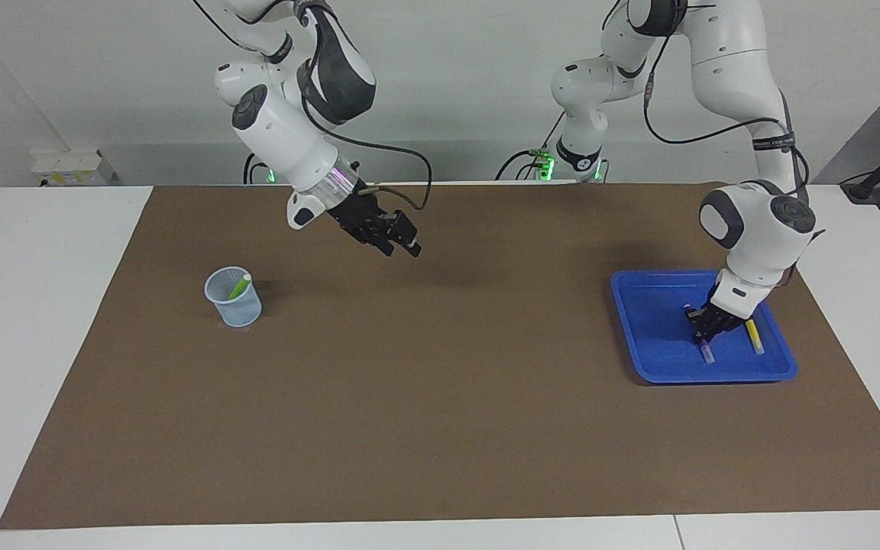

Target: Transfer and insert pens with both arms

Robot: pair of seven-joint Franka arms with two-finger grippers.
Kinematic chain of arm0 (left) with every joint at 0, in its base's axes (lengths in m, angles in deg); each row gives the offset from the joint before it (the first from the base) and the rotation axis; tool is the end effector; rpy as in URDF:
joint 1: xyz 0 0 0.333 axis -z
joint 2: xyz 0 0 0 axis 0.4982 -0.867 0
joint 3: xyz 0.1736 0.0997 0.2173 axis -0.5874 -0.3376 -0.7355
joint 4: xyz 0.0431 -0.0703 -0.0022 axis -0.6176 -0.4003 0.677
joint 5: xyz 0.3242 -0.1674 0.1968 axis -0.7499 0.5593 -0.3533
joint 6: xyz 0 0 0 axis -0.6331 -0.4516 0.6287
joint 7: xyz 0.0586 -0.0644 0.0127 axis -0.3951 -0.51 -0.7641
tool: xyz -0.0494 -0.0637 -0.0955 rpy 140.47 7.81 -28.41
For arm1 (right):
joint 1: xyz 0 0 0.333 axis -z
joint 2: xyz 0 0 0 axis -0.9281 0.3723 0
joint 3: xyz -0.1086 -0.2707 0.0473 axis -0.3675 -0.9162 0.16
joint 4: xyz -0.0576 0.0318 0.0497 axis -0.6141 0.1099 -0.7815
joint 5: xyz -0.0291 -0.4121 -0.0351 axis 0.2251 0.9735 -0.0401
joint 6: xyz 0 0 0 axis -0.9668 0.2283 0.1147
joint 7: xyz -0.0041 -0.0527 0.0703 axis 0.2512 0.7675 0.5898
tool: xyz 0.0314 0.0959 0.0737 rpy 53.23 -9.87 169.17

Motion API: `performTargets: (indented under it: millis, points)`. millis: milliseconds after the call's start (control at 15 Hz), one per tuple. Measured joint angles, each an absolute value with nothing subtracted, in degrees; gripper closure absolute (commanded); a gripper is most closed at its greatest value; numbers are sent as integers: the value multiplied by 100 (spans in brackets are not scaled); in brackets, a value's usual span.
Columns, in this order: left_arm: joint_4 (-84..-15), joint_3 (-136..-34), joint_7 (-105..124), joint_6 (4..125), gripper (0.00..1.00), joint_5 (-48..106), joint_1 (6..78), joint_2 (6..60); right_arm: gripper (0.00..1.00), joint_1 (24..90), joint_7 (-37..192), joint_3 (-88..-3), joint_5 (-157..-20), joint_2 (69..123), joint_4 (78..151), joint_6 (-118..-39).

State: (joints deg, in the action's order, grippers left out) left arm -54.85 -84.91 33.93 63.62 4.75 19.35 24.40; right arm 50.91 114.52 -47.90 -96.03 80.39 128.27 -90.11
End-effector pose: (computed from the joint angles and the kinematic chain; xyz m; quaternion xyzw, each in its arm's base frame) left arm 0.6196 0.0839 0.2584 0.9990 -0.0045 0.0447 0.0051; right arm 0.5450 0.2446 0.4246 -0.9280 0.2326 0.0255 0.2900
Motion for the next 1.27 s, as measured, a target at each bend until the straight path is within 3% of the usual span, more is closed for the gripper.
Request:
performTargets:
  millis: [468,535,669,1070,1270]
  points:
    - [-4748,-8432,2914,4829,100,475,1962,2623,0,5038,11453,-4786,-9603,8040,12827,-9011]
    - [-4724,-8418,2792,4638,100,475,1971,2711,0,5037,11452,-4786,-9603,8040,12827,-9011]
    - [-4714,-8377,2388,4235,100,600,1975,2907,12,5036,11414,-4785,-9603,8044,12830,-9011]
    - [-4719,-8309,563,3362,100,1813,2038,3366,13,4915,11312,-4781,-9767,8063,12826,-9082]
    - [-4755,-8290,-738,3315,100,2341,2290,3550,13,4426,11272,-4776,-10159,8066,12823,-9697]
